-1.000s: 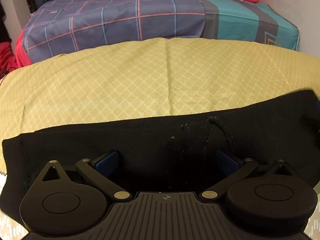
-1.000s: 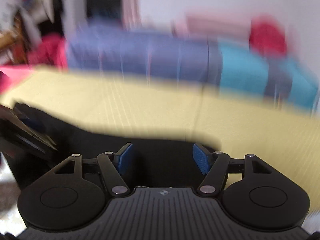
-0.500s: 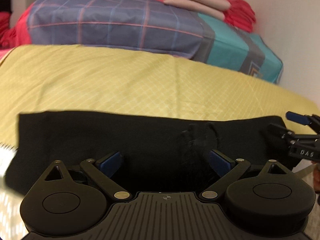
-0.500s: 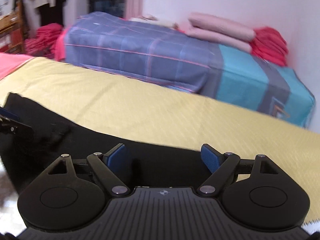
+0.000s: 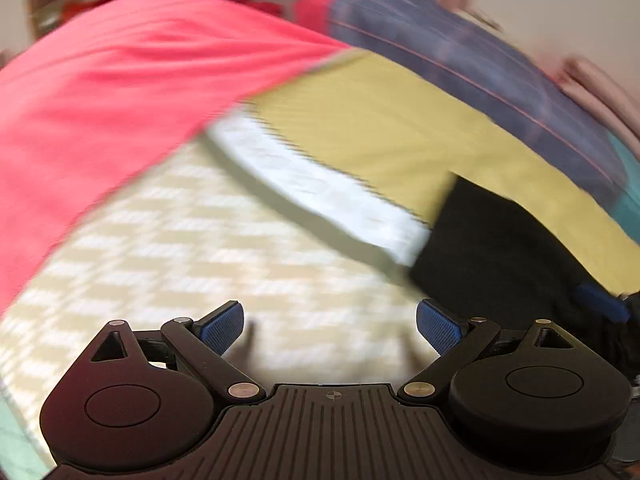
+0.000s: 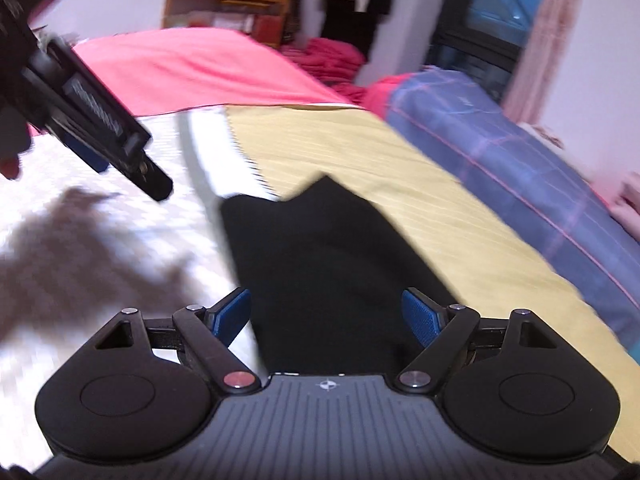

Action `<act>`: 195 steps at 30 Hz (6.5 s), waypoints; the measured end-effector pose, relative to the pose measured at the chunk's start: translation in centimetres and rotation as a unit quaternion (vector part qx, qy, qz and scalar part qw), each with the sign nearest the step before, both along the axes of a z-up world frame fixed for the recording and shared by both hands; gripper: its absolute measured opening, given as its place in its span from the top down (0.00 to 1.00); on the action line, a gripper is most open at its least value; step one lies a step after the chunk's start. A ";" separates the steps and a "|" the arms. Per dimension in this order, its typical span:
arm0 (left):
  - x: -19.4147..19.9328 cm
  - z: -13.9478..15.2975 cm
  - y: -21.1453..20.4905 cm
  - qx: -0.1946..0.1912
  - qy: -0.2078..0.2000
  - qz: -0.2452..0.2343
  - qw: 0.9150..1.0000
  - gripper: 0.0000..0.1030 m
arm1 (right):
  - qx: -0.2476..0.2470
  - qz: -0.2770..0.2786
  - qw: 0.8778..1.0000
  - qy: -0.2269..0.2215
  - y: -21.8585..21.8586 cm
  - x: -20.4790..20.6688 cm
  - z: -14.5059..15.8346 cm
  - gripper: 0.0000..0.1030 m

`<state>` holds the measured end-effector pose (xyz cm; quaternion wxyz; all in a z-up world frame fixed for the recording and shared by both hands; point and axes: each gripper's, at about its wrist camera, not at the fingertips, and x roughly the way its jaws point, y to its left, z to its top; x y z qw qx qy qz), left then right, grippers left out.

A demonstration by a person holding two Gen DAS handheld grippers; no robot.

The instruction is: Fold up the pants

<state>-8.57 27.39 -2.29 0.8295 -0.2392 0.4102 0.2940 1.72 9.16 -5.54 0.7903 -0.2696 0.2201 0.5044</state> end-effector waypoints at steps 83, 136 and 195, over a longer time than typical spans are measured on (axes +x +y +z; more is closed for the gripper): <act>15.9 3.8 -25.3 -0.064 -0.067 -0.398 0.913 0.00 | 0.144 -0.458 0.867 0.133 -34.3 17.1 2.7 0.33; 9.7 -1.1 -33.3 -0.059 0.068 -0.440 0.893 0.00 | 0.265 -0.534 0.704 0.386 -48.6 -0.4 -0.7 0.29; 1.1 2.0 -34.5 0.064 0.122 -0.423 0.896 0.00 | 0.022 -0.526 0.817 0.233 -39.7 -8.4 3.4 0.14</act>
